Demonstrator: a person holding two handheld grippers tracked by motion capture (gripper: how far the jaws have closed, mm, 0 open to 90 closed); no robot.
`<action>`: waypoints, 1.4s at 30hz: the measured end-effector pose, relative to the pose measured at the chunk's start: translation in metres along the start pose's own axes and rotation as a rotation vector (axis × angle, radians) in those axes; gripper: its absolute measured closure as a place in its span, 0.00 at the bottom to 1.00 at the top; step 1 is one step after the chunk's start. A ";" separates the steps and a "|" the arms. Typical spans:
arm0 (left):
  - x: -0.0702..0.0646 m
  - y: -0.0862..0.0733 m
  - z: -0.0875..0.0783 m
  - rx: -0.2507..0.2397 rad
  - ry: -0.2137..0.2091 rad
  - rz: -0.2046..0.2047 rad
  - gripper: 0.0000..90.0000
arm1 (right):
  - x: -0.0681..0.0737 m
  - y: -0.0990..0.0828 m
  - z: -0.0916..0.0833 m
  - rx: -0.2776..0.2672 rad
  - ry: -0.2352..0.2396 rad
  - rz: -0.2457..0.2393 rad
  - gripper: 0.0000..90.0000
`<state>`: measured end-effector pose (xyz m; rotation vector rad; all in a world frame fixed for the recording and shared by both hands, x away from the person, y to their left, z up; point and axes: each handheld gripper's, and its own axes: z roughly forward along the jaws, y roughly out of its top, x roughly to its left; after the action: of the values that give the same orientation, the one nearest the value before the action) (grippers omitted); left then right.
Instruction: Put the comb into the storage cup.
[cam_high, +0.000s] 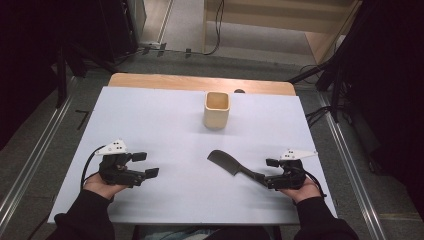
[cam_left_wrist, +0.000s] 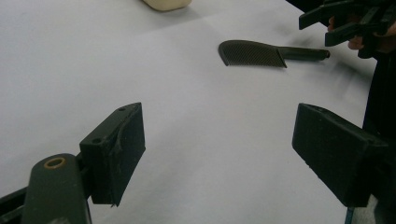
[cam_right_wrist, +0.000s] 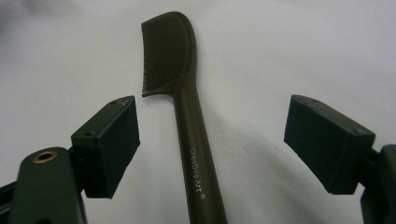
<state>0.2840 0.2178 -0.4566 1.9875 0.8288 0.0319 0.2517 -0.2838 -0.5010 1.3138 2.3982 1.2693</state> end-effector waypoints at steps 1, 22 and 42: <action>0.000 0.000 0.000 -0.002 0.000 -0.002 0.20 | 0.000 -0.001 0.001 0.004 -0.007 -0.006 0.18; 0.001 0.003 0.002 -0.004 0.000 0.002 0.20 | 0.004 -0.014 0.014 0.099 -0.044 -0.113 0.23; 0.001 0.003 0.002 -0.004 0.003 0.001 0.20 | 0.012 -0.023 0.014 0.064 -0.086 -0.232 0.51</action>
<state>0.2874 0.2159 -0.4559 1.9844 0.8286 0.0371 0.2365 -0.2726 -0.5233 1.0436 2.4629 1.0612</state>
